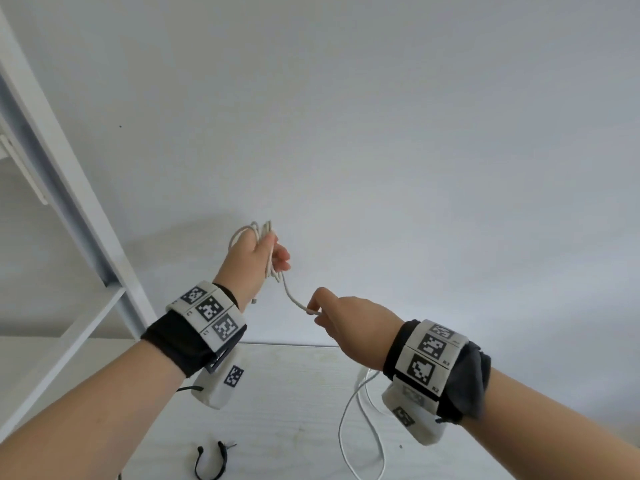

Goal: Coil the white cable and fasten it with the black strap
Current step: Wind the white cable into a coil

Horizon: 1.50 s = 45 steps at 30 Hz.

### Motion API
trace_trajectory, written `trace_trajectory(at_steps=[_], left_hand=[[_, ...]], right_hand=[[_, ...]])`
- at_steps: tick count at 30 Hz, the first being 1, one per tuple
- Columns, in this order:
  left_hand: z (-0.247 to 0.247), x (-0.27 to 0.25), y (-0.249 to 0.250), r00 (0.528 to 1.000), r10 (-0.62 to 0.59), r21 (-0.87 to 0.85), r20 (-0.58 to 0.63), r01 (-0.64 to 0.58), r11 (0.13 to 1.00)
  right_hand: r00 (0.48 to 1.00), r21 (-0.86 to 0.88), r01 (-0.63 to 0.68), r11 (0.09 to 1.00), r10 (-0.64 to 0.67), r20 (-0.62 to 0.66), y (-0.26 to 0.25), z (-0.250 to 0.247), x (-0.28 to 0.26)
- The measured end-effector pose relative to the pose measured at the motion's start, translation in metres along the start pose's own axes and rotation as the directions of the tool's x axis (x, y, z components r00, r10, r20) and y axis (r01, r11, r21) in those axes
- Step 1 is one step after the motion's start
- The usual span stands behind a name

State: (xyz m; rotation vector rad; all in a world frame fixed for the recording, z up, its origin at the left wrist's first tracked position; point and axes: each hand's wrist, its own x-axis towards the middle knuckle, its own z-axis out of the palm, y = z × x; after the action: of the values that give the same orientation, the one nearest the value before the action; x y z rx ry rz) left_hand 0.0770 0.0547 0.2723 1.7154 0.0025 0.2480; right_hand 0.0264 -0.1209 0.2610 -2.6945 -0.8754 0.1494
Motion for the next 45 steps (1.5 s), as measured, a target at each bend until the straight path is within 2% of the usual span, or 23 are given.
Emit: trace_trajectory(at_steps=[3,5,9,13,16,21,30,33,39,42,45], left_hand=[[0.000,-0.008,-0.001,0.988,0.034,0.204,0.149,-0.065,0.977],[0.000,-0.012,-0.003,0.974,0.036,0.281,0.223,-0.100,0.954],[0.002,-0.022,-0.003,0.941,-0.017,0.267,0.338,-0.078,0.961],[0.004,-0.030,-0.003,0.916,-0.040,0.316,0.400,-0.097,0.944],[0.007,-0.036,-0.004,0.895,-0.047,0.185,0.444,-0.040,0.982],[0.009,-0.047,0.004,0.878,-0.135,-0.067,0.459,0.186,0.980],[0.007,-0.050,0.017,0.885,-0.137,-0.170,0.444,0.234,0.957],[0.005,-0.048,0.020,0.885,-0.143,-0.193,0.442,0.250,0.949],[-0.001,-0.035,0.022,0.892,-0.190,-0.453,0.411,0.380,0.807],[-0.003,-0.025,0.022,0.907,-0.185,-0.576,0.378,0.387,0.720],[-0.017,-0.007,0.026,0.935,-0.195,-0.739,0.295,0.353,0.575]], right_hand=[[0.998,-0.003,0.034,0.999,-0.034,-0.055,-0.005,-0.011,0.004],[0.994,0.005,0.046,0.999,-0.045,-0.099,-0.006,-0.019,0.008],[0.986,0.007,0.046,0.999,-0.045,-0.160,-0.001,-0.027,0.014],[0.979,0.044,0.046,0.998,-0.036,-0.202,0.004,-0.025,0.017],[0.970,0.097,0.039,0.995,-0.015,-0.245,0.007,-0.027,0.021],[0.947,0.215,0.052,0.975,0.020,-0.319,0.020,-0.041,0.027],[0.940,0.389,0.003,0.921,0.131,-0.316,0.041,-0.043,0.038],[0.944,0.463,-0.025,0.886,0.173,-0.280,0.049,-0.037,0.038],[0.945,0.670,-0.089,0.737,0.276,-0.177,0.062,-0.016,0.026],[0.954,0.672,-0.117,0.731,0.272,-0.130,0.064,-0.002,0.020],[0.959,0.628,-0.195,0.753,0.280,-0.038,0.070,0.017,0.007]])
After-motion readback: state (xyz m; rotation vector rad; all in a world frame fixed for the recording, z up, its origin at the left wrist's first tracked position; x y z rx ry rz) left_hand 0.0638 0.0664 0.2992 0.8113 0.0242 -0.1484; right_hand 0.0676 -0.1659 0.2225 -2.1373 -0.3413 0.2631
